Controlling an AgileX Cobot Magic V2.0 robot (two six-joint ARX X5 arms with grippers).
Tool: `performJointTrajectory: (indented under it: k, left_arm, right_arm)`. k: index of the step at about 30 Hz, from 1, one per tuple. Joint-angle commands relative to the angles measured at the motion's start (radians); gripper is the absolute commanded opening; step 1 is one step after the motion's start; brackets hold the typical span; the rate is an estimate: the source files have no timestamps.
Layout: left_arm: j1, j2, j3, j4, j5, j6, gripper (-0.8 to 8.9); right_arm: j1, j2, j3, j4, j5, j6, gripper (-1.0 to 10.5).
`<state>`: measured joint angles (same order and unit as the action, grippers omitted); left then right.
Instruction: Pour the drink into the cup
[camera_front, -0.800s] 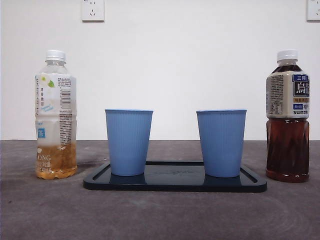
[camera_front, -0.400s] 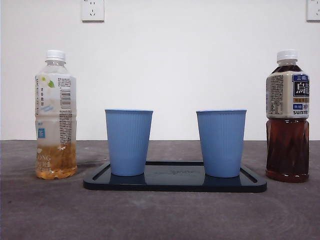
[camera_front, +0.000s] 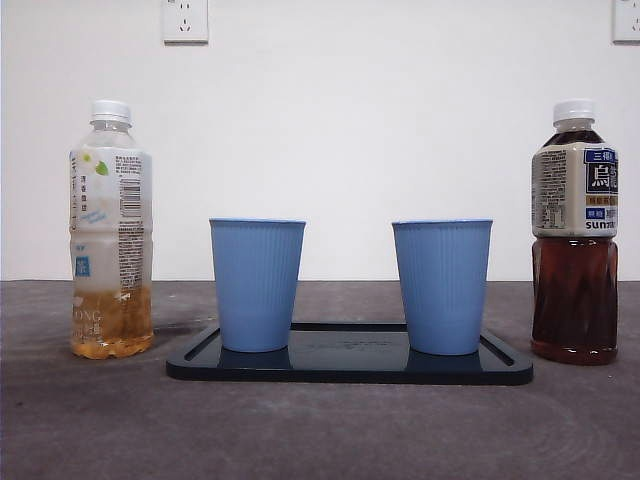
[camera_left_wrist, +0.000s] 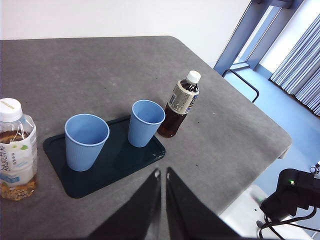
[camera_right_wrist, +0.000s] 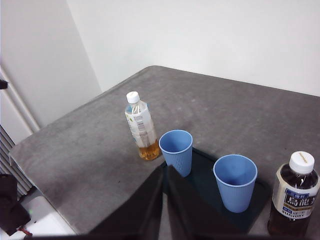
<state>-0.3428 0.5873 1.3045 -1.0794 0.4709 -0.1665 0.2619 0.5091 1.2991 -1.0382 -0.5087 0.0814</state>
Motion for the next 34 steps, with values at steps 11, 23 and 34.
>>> performJointTrajectory:
  k: [11, 23, 34]
  left_arm:
    - [-0.004, 0.002, 0.023, 0.002, 0.002, 0.024, 1.47]
    - [-0.004, 0.002, 0.023, 0.002, 0.002, 0.024, 5.45]
    - [-0.004, 0.002, 0.023, 0.069, 0.0, 0.048, 5.3]
  right_arm:
    - [0.004, 0.006, 0.016, -0.048, 0.002, -0.01, 3.3]
    - [0.004, 0.006, 0.016, -0.048, 0.01, -0.003, 5.3]
    - [0.004, 0.006, -0.068, -0.042, 0.161, -0.001, 5.3]
